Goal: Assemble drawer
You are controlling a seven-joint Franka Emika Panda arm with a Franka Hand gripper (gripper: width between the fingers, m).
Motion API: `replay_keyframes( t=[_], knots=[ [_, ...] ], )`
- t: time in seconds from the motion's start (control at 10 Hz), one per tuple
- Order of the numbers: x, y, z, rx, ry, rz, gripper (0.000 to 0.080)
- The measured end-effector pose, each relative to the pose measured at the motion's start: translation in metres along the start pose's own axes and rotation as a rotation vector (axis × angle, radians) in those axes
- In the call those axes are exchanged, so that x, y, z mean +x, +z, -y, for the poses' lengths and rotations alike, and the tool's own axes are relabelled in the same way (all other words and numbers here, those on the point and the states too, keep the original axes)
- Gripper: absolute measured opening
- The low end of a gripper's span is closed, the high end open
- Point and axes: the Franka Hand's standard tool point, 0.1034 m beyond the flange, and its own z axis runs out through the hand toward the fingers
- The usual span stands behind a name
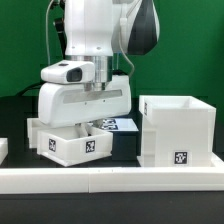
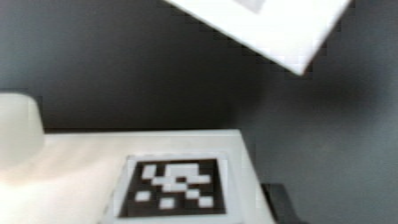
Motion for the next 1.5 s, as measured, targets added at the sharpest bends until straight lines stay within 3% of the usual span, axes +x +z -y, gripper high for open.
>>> replay_keyframes(
  t=[0.5, 1.0, 1.5],
  knots=[
    [0.009, -0.005, -0.006, -0.007, -0.441, 0.032, 0.0041],
    [0.003, -0.004, -0.011, -0.004, -0.742, 0.054, 0.0041],
    [0.026, 0.0, -0.01, -0.006, -0.867, 0.058, 0.0041]
  ],
)
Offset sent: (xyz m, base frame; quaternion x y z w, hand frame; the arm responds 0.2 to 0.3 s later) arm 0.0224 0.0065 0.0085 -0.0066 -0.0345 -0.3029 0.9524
